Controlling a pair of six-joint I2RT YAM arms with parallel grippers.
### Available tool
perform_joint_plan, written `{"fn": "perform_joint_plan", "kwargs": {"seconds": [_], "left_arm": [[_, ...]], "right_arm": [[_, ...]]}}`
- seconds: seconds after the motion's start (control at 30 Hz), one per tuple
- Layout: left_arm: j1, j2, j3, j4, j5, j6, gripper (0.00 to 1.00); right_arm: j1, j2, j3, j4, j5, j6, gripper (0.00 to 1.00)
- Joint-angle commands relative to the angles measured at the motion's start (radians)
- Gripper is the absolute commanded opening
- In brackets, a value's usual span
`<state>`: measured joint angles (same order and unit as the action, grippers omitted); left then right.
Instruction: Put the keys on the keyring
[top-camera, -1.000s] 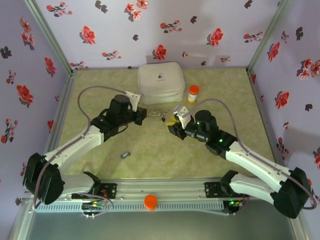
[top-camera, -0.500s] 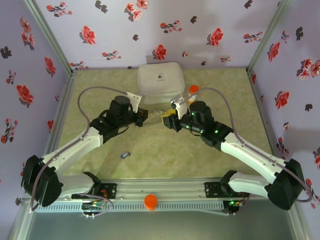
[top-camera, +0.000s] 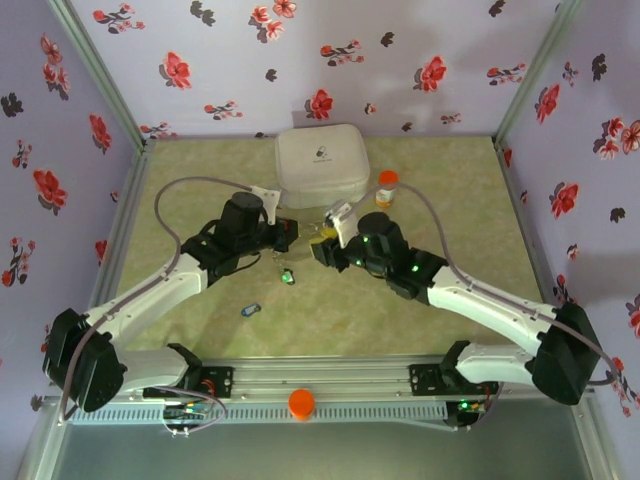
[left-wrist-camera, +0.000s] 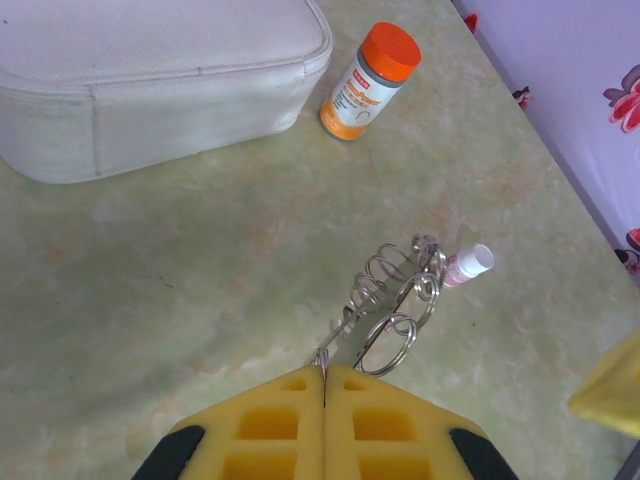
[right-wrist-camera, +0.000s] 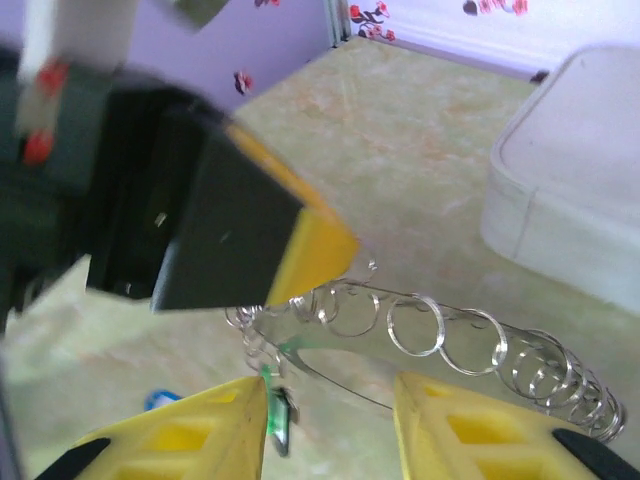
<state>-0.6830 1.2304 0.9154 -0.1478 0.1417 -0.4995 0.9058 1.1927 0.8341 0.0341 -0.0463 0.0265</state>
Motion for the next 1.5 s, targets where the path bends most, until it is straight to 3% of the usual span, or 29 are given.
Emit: {"fn": "perform_joint_plan", "kwargs": {"seconds": [0.0, 0.17, 0.33, 0.5, 0.9, 1.47], "left_arm": [[-0.015, 0.005, 0.056, 0.012, 0.016, -0.046, 0.0], [-0.028, 0.012, 0.074, -0.005, 0.018, -0.047, 0.0], [-0.038, 0.021, 0.088, -0.018, 0.021, -0.052, 0.0], [-0.044, 0.02, 0.089, -0.015, 0.021, -0.07, 0.0], [-0.059, 0.019, 0.097, -0.018, 0.024, -0.085, 0.0], [-0.063, 0.003, 0.095, -0.03, 0.024, -0.081, 0.0]], "right_arm": [[0.037, -0.039, -0.064, 0.045, 0.169, -0.378, 0.39], [0.05, -0.052, -0.164, 0.221, 0.118, -0.645, 0.39], [0.073, -0.011, -0.214, 0.356, 0.122, -0.788, 0.36], [0.084, 0.026, -0.243, 0.499, 0.157, -0.827, 0.34], [0.085, 0.108, -0.237, 0.611, 0.242, -0.862, 0.35], [0.084, 0.117, -0.236, 0.61, 0.263, -0.909, 0.29]]}}
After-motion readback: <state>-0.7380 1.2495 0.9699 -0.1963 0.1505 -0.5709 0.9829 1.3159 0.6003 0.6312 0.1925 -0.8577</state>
